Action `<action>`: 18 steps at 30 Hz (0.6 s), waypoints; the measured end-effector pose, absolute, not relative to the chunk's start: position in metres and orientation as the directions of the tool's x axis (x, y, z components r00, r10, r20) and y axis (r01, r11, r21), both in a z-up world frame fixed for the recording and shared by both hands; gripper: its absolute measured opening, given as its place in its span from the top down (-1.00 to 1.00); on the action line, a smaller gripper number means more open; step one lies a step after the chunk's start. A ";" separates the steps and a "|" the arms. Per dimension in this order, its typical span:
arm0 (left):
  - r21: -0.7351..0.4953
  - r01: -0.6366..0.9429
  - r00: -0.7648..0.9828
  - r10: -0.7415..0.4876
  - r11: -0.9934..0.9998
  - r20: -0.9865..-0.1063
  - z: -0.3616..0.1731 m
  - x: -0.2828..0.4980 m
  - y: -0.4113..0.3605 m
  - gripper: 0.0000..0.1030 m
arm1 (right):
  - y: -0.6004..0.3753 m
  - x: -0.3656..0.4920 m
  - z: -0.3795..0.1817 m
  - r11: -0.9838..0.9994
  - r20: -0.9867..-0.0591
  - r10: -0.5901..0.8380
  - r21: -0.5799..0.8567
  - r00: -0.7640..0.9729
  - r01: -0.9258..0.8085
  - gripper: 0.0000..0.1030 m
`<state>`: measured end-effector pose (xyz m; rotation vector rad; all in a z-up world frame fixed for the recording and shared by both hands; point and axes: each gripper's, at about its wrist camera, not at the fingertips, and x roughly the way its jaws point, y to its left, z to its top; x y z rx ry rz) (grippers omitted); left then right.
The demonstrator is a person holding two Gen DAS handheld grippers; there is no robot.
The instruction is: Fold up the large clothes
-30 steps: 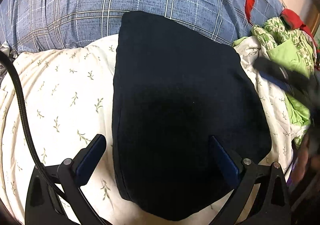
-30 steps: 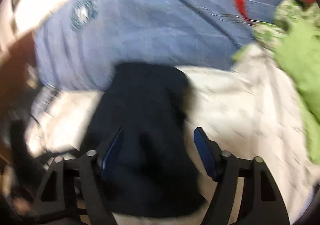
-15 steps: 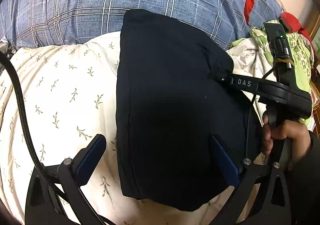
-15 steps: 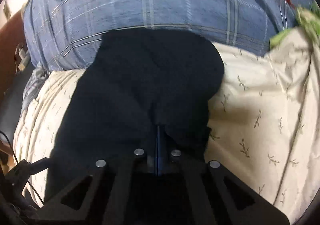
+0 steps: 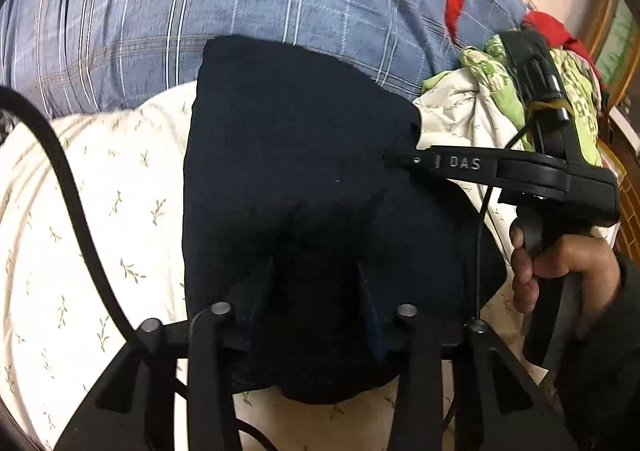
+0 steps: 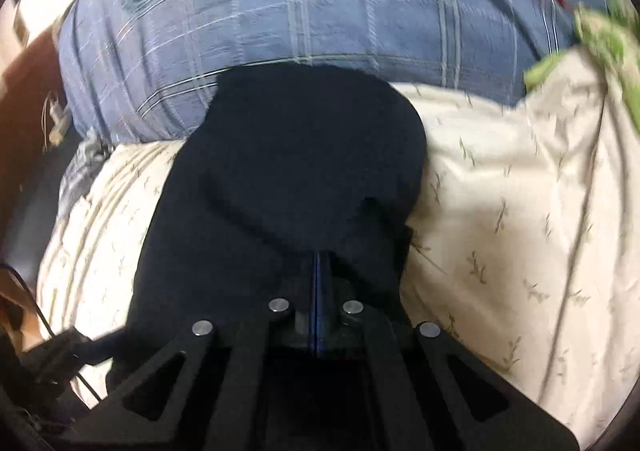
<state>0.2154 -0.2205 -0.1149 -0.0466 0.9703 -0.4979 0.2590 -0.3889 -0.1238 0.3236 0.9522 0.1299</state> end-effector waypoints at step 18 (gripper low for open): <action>-0.184 0.363 0.526 -0.364 0.913 -0.769 -0.094 0.182 -0.214 0.99 | -0.385 0.214 -0.100 0.985 -0.764 0.039 0.140 0.644 0.106 1.00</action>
